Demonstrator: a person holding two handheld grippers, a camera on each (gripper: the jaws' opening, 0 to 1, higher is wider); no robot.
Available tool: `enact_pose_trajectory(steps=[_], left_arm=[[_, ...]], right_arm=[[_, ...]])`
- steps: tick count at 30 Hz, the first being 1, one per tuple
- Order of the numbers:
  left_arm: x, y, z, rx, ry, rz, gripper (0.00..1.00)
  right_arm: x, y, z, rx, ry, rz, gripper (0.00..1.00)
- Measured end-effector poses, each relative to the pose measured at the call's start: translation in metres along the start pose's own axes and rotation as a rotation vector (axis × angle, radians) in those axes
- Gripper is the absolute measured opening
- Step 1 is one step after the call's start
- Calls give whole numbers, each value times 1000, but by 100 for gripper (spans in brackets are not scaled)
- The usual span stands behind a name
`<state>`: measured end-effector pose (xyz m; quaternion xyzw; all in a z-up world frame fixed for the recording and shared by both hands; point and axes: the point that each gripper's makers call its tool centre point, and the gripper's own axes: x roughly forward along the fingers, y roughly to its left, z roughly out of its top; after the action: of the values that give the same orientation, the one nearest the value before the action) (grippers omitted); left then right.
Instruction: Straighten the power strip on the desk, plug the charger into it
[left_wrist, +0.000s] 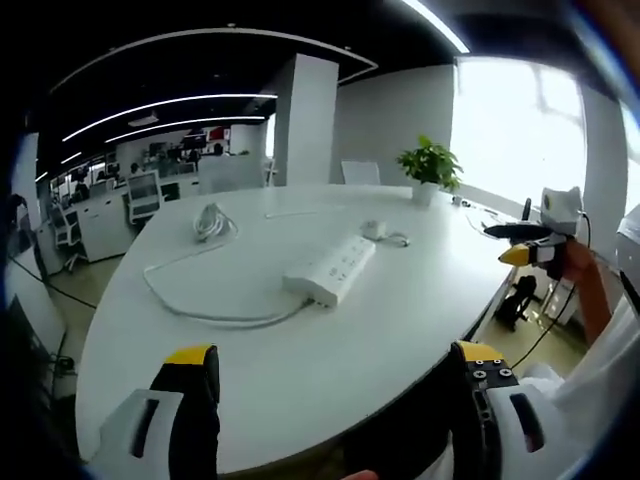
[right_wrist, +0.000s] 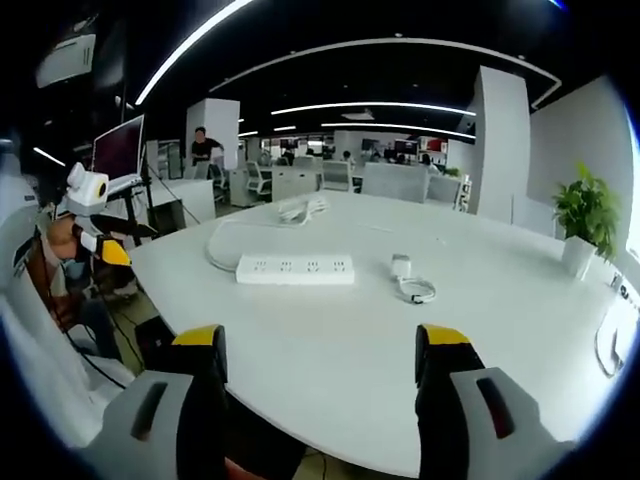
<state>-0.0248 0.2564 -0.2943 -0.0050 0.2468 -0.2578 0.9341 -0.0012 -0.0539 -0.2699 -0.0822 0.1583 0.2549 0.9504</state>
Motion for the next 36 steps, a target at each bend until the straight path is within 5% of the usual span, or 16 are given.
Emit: enact_pose_trajectory(steps=[14, 25, 36], left_arm=[[7, -4, 8, 37, -3, -24, 95], [16, 1, 4, 54, 40, 5, 96], [18, -5, 16, 72, 15, -13, 96]], right_arm=[[2, -5, 9, 15, -34, -6, 74], [6, -11, -2, 30, -11, 1, 74], [12, -12, -1, 40, -18, 6, 74]])
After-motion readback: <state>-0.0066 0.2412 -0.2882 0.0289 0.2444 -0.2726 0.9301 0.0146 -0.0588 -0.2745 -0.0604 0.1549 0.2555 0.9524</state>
